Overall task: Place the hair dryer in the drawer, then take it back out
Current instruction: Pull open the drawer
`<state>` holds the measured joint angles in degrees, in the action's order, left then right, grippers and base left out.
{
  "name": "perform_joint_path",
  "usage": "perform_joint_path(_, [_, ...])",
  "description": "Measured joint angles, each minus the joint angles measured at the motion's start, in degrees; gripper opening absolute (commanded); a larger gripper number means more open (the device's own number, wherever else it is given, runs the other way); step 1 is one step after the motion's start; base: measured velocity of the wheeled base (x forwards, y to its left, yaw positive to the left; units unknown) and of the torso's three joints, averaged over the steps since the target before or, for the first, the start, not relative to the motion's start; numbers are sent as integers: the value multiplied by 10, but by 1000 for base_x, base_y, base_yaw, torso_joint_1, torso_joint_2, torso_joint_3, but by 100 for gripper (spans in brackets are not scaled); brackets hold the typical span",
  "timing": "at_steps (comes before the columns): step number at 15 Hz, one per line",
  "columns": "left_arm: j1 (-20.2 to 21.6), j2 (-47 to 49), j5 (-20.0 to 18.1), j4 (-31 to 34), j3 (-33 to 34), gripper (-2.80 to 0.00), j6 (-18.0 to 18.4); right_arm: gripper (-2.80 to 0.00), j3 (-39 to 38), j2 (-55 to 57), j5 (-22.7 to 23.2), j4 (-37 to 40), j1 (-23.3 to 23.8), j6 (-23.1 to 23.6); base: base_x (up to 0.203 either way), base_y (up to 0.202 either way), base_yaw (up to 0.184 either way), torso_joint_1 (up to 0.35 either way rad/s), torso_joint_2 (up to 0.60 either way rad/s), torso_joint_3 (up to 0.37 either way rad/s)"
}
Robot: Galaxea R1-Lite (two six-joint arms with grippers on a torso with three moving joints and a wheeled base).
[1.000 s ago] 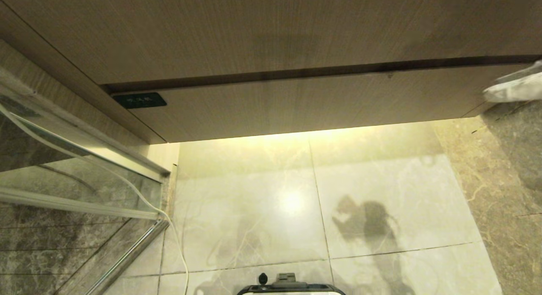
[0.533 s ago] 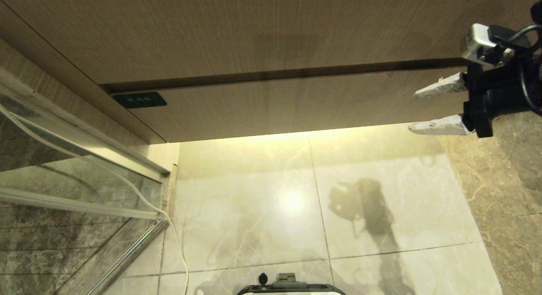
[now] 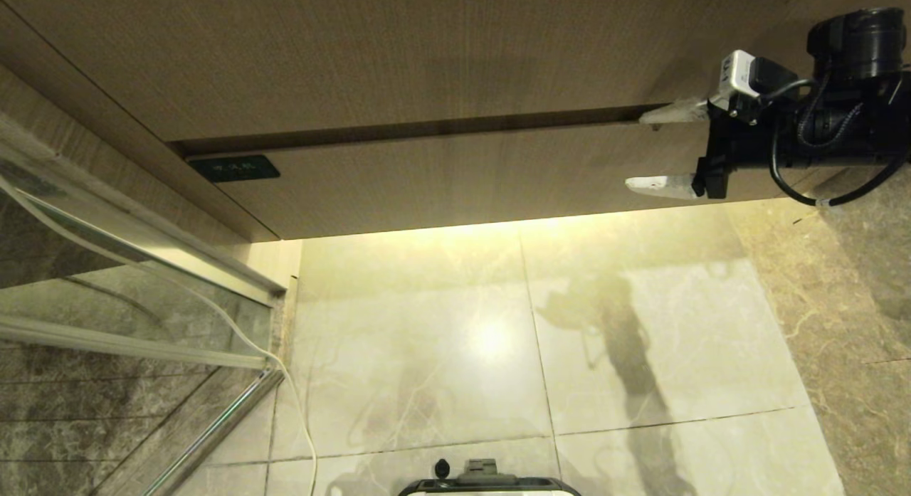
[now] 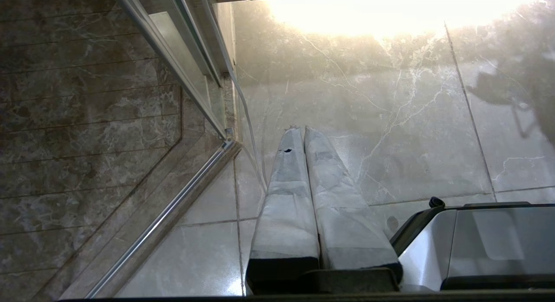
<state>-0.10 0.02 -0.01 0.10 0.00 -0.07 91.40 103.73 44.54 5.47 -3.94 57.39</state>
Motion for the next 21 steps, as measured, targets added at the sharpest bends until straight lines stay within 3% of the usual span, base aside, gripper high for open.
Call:
perform_joint_path(6, [0, 0, 0, 0, 0, -280, 0, 0, 50, 38, -6, 0, 8, 12, 0, 0, 0, 0, 0, 0])
perform_joint_path(11, [0, 0, 0, 0, 0, -280, 0, 0, 63, 56, -42, 7, 7, 23, 0, 0, 0, 0, 0, 0])
perform_joint_path(15, [0, 0, 0, 0, 0, -280, 0, 0, 75, 60, -63, 82, 8, 18, 0, 0, 0, 0, 0, 0])
perform_joint_path(18, [1, 0, 0, 0, 0, -280, 0, 0, 74, 59, -99, 177, 9, -42, 0, 0, 0, 0, 0, 0])
perform_joint_path(21, [0, 0, 0, 0, 0, -280, 0, 0, 75, 50, -139, 185, 6, -130, 0, 0, 0, 0, 0, 0])
